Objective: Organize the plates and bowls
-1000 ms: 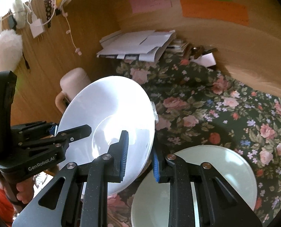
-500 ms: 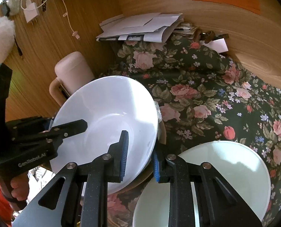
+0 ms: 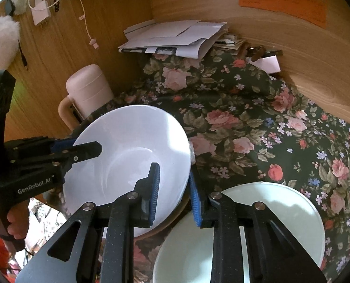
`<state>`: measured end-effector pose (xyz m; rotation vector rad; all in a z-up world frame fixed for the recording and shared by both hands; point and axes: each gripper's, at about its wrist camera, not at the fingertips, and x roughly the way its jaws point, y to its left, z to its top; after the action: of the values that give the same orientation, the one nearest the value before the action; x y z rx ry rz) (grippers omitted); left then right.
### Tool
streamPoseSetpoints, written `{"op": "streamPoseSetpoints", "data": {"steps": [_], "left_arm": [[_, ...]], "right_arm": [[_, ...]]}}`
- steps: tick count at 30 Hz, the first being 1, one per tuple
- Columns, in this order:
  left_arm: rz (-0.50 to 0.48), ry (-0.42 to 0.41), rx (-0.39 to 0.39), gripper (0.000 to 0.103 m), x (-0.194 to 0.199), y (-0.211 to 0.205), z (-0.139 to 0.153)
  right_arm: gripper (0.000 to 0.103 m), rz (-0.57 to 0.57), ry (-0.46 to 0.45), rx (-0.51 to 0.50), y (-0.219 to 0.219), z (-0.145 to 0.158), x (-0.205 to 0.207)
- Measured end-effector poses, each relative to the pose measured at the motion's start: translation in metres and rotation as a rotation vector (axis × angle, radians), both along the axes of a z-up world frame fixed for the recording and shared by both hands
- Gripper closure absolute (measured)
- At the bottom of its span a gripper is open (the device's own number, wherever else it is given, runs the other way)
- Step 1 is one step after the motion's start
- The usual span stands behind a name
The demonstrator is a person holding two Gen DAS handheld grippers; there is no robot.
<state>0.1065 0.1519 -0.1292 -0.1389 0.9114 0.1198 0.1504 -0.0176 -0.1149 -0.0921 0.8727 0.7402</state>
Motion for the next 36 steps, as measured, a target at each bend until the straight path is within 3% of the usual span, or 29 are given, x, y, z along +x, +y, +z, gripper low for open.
{"op": "streamPoseSetpoints", "data": {"steps": [5, 10, 12, 19, 36], "left_arm": [[0.017, -0.066, 0.117, 0.074, -0.005, -0.009, 0.013], [0.010, -0.108, 0.148, 0.048, -0.011, -0.011, 0.023], [0.023, -0.108, 0.153, 0.043, -0.013, -0.008, 0.022], [0.054, -0.068, 0.108, 0.031, -0.021, 0.006, 0.007], [0.054, 0.014, -0.063, 0.028, -0.015, 0.019, -0.032]], "right_arm": [[0.077, 0.003, -0.034, 0.003, -0.006, 0.007, -0.003], [0.062, 0.005, -0.068, -0.011, -0.009, 0.013, -0.006], [0.056, -0.001, -0.073, -0.013, -0.010, 0.014, -0.005], [0.055, 0.015, -0.022, -0.034, -0.008, 0.002, 0.003], [0.055, 0.068, 0.096, -0.066, 0.011, -0.027, 0.014]]}}
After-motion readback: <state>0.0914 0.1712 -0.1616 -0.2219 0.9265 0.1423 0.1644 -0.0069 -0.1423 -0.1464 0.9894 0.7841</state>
